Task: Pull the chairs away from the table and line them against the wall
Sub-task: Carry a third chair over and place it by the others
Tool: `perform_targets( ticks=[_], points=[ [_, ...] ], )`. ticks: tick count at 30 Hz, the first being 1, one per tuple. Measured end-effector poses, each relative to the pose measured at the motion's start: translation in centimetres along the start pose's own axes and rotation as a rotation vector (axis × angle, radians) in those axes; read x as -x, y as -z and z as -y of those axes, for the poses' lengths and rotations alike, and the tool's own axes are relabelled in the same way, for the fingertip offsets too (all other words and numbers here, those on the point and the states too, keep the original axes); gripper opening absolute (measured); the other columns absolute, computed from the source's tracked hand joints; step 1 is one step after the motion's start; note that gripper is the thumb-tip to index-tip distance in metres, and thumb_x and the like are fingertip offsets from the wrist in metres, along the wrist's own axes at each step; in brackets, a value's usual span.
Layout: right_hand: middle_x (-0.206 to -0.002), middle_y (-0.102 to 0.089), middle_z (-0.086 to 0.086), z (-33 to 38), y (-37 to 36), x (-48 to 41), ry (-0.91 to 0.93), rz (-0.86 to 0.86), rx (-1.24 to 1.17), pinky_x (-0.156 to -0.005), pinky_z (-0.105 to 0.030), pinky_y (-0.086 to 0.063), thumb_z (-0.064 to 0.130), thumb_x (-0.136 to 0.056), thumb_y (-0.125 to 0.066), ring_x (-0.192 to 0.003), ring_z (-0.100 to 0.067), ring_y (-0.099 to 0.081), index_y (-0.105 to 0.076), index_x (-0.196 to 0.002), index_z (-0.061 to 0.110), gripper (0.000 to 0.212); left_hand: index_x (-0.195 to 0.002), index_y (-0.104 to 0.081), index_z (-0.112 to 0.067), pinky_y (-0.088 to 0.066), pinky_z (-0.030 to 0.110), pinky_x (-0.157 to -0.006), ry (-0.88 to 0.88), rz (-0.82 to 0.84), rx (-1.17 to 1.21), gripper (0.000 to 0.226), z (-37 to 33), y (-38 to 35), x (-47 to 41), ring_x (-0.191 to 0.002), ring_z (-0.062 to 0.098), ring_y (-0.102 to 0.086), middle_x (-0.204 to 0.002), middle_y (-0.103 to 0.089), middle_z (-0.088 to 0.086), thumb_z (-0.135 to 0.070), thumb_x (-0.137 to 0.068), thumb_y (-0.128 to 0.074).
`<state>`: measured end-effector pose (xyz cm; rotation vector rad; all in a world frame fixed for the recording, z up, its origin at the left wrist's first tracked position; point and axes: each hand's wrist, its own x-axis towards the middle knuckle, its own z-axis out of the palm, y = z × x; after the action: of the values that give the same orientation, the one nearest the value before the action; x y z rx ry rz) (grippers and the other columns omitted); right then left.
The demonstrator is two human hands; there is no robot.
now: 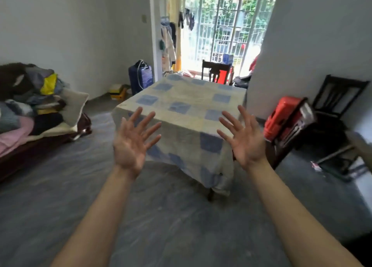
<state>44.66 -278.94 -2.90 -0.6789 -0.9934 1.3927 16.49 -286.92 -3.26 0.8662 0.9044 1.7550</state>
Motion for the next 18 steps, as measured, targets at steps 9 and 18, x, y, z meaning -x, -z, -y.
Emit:
perform_targets(
  ticks=[9,18],
  points=[
    [-0.139,-0.066,-0.012,7.6,15.9,-1.9,0.198,-0.402,0.084,-0.115,-0.061,-0.038,0.051,-0.103,-0.036,-0.133,-0.03,-0.059,-0.044,-0.152,0.028,0.054,-0.148,-0.051,-0.028,-0.043,0.057,-0.106,0.22,0.388,0.073,0.056,12.5,-17.5,-9.1,-0.127,0.033,-0.064,-0.142,-0.065,0.004,-0.054,-0.106,-0.026],
    [-0.141,-0.065,-0.01,12.9,33.6,-8.7,0.274,-0.564,0.136,-0.113,-0.054,-0.041,0.051,-0.105,-0.033,-0.13,-0.026,-0.061,-0.04,-0.155,0.026,0.056,-0.146,-0.054,-0.028,-0.043,0.056,-0.104,0.351,0.529,0.068,0.055,26.1,-36.1,-16.3,-0.126,0.034,-0.064,-0.142,-0.065,0.005,-0.054,-0.106,-0.028]
  ],
)
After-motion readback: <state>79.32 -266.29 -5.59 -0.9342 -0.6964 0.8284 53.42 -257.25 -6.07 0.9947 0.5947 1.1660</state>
